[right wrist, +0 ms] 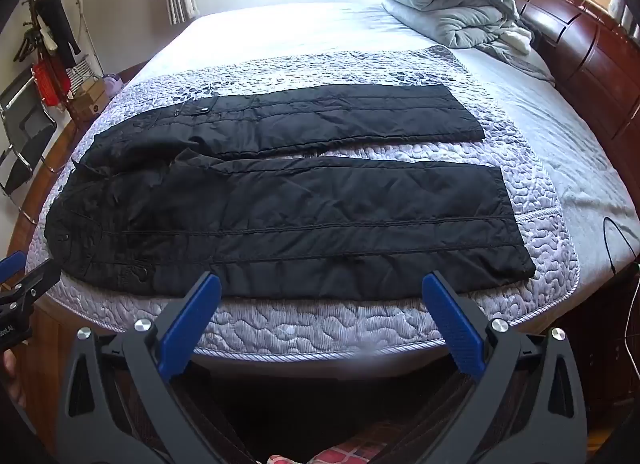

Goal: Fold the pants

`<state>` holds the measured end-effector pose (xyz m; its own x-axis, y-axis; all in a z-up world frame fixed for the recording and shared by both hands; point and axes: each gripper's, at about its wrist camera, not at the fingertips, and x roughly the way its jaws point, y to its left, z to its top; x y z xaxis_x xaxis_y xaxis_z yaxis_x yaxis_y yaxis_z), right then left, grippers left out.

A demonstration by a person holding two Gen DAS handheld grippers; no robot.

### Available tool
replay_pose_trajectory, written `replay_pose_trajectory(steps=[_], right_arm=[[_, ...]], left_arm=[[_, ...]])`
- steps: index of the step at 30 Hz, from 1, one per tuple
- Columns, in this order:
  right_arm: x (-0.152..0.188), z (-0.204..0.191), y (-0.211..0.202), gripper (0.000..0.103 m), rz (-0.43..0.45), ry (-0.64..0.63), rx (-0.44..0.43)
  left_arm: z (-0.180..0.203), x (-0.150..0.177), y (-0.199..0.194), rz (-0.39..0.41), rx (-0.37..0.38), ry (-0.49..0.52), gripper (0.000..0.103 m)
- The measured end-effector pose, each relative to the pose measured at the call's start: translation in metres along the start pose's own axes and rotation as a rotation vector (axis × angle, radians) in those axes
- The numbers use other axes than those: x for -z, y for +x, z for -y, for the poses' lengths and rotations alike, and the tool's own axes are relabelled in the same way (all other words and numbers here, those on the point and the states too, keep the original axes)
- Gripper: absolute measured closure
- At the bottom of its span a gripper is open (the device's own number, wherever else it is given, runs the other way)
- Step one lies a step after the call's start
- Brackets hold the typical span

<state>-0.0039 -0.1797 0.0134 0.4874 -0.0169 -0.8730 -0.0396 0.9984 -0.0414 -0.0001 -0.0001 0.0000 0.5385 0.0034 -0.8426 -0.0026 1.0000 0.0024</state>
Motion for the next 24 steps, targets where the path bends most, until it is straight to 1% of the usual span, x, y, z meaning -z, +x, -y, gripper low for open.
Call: replay_pose_trajectory(steps=[24], right_arm=[[-0.0034, 0.0009, -0.0021, 0.002, -0.005, 0.004, -0.005]], left_arm=[[0.0035, 0.0013, 0.0011, -0.003, -0.009, 0.008, 0.004]])
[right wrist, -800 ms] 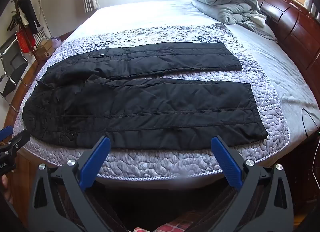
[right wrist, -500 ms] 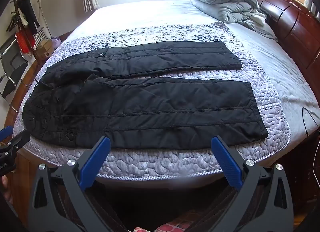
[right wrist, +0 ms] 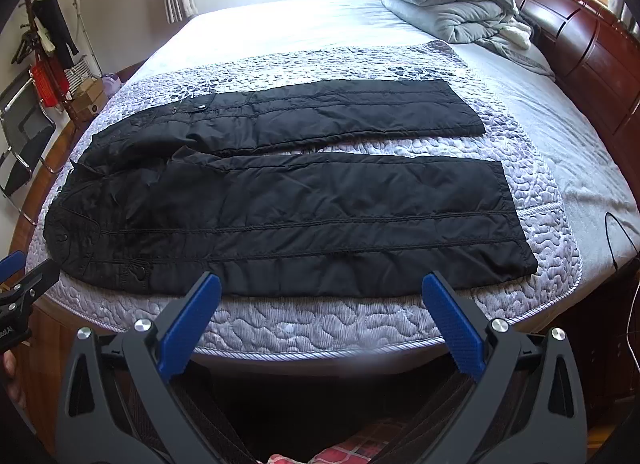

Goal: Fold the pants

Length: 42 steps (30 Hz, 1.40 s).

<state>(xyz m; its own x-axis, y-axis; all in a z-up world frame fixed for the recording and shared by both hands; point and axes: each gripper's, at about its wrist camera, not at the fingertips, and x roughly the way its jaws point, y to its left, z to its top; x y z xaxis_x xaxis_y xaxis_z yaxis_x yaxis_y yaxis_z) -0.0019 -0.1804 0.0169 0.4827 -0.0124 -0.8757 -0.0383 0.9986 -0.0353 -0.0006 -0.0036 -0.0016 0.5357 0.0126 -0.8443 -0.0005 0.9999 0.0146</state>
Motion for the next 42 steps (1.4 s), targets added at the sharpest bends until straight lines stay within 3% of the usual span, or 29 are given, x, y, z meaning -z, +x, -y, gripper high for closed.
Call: replay_pose_trajectory(steps=[42], right_arm=[[0.0058, 0.0028, 0.0060, 0.002, -0.006, 0.005, -0.002]], left_arm=[[0.0019, -0.0063, -0.0050, 0.011, -0.009, 0.011, 0.004]])
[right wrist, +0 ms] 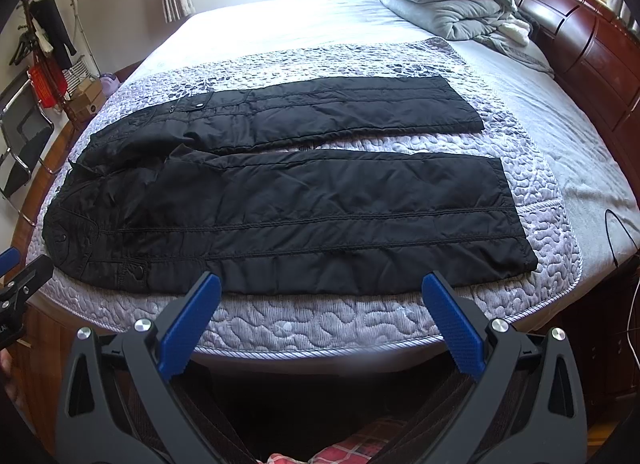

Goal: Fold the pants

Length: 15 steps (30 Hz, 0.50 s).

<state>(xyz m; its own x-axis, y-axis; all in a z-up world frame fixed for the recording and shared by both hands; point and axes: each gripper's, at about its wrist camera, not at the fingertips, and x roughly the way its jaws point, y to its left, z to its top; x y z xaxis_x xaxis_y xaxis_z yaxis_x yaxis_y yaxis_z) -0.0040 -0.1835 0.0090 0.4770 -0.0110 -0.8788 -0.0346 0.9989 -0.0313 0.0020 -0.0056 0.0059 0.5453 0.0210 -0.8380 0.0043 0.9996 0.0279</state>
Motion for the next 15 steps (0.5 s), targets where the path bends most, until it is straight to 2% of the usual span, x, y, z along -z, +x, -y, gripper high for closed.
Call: replay_pose_trajectory(steps=[15], right_arm=[[0.0008, 0.0017, 0.0032, 0.002, -0.006, 0.002, 0.000]], left_arm=[[0.0010, -0.0031, 0.0014, 0.003, -0.003, 0.004, 0.004]])
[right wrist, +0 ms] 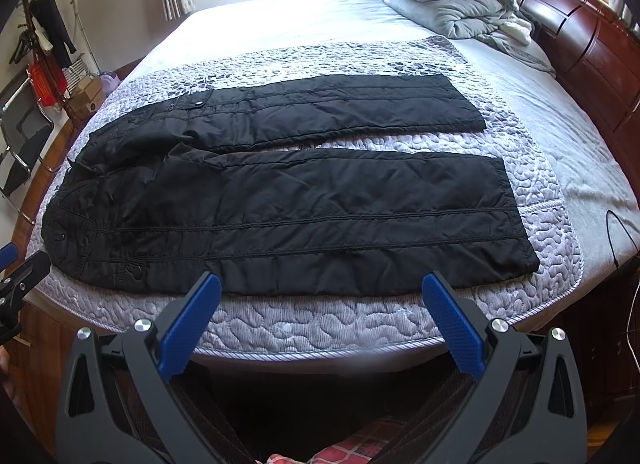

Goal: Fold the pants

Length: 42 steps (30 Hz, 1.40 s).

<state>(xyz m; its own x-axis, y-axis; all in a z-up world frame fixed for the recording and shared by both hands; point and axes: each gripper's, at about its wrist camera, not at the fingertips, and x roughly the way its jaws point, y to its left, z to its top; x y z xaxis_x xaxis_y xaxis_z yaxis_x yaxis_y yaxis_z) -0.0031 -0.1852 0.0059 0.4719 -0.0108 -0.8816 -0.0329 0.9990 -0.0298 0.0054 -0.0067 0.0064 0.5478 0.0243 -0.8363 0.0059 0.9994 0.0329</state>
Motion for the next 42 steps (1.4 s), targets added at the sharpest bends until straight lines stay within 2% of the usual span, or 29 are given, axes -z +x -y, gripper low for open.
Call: replay_pose_trajectory(steps=[14, 29, 31, 34, 36, 38, 42], right_arm=[[-0.005, 0.001, 0.006, 0.002, -0.019, 0.003, 0.000], [-0.017, 0.009, 0.027, 0.002, -0.042, 0.027, -0.021], [-0.027, 0.016, 0.032, 0.002, -0.035, 0.031, -0.038], [-0.052, 0.034, 0.037, 0.002, -0.009, 0.024, -0.043], [-0.079, 0.052, 0.041, 0.002, 0.022, 0.008, -0.022], [-0.113, 0.076, 0.049, 0.002, 0.042, -0.007, -0.007], [-0.170, 0.119, 0.076, 0.002, 0.067, -0.018, 0.080]], left_arm=[[0.003, -0.003, 0.004, 0.001, -0.004, 0.008, 0.004], [0.004, -0.014, 0.020, 0.009, -0.040, 0.033, 0.004], [-0.002, -0.022, 0.024, 0.014, -0.001, 0.019, 0.004], [-0.028, -0.042, 0.036, -0.004, 0.138, -0.058, 0.004], [-0.057, -0.063, 0.052, -0.029, 0.176, -0.136, 0.004], [-0.098, -0.092, 0.074, -0.057, 0.189, -0.216, 0.004], [-0.186, -0.139, 0.123, -0.120, 0.151, -0.418, 0.004]])
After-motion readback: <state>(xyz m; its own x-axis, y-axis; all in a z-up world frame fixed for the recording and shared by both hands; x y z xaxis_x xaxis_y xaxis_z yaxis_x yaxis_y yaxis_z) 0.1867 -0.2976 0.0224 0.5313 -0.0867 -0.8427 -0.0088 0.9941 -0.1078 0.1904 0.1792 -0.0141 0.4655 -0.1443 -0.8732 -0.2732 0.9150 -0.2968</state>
